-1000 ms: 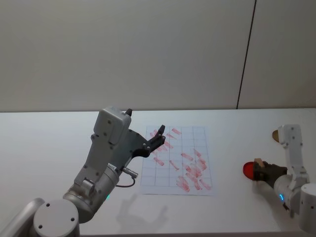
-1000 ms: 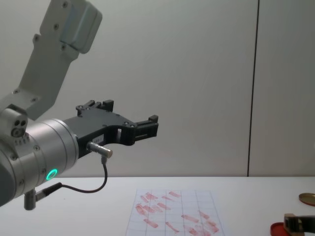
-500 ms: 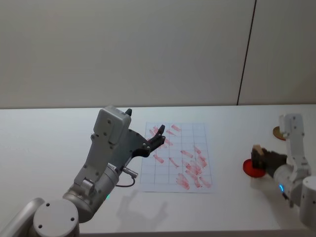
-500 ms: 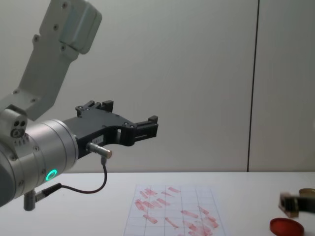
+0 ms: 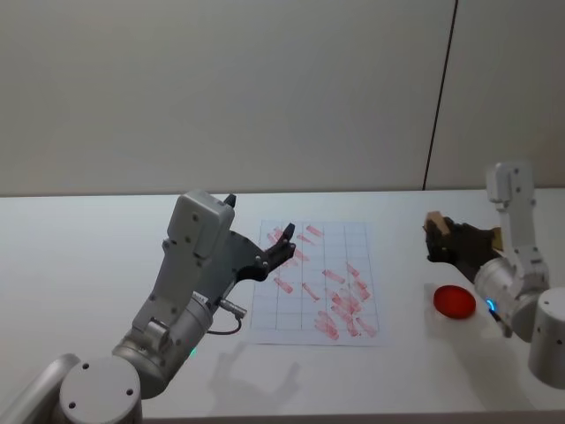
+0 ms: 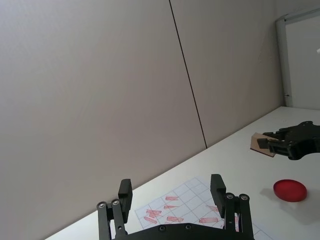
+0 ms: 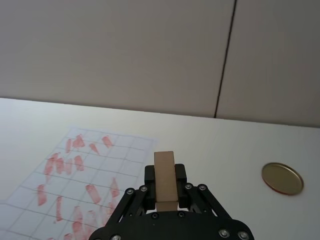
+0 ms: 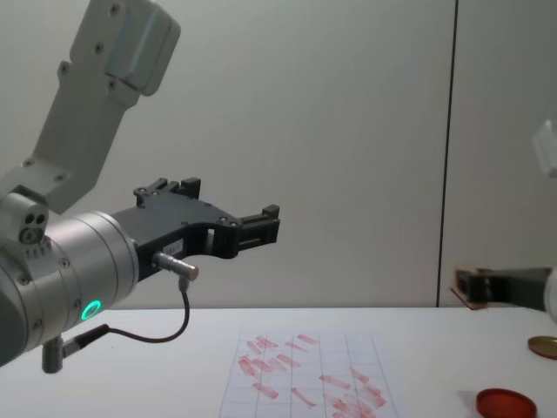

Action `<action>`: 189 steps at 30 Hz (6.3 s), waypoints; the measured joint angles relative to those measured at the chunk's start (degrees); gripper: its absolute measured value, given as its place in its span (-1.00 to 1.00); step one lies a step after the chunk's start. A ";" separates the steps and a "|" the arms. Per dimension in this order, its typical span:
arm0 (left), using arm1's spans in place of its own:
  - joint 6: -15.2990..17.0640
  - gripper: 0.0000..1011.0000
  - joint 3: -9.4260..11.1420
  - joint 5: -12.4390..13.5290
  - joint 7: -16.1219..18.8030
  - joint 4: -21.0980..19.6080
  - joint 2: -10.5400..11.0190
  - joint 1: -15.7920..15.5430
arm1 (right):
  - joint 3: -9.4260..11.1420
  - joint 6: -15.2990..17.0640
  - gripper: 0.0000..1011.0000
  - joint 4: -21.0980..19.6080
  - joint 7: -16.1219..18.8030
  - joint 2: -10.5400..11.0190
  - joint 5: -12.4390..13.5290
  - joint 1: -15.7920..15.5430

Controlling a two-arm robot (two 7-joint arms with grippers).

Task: Use the one hand to pick up the stamp and affix it onto the A4 paper.

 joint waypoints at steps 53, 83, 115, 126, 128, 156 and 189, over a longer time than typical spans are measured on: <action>0.00 0.96 0.00 0.00 0.00 0.00 0.00 0.00 | -11.83 -7.00 -0.57 26.25 9.93 -11.50 -9.67 8.88; 0.00 0.96 0.00 0.00 0.00 0.00 0.00 0.00 | -11.59 -9.78 -0.57 38.18 10.62 -14.31 -9.45 13.92; 0.00 0.96 0.00 0.00 0.00 0.00 0.00 0.00 | -9.41 -6.30 -0.57 20.58 8.54 -11.41 -7.34 8.50; 0.00 0.96 0.00 0.00 0.00 0.00 0.00 0.00 | -7.33 -3.39 -0.57 10.04 4.06 -9.41 -5.93 5.91; 0.00 0.96 0.00 0.00 0.00 0.00 0.00 0.00 | -6.86 -2.65 -0.57 8.66 3.04 -8.98 -5.84 5.48; 0.00 0.96 0.00 0.00 0.00 0.00 0.00 0.00 | -0.73 1.68 -0.57 7.68 -3.15 -3.76 -6.62 2.14; 0.00 0.96 0.00 0.00 0.00 0.00 0.00 0.00 | 1.19 -0.20 -0.57 22.15 -3.63 -4.10 -8.18 7.42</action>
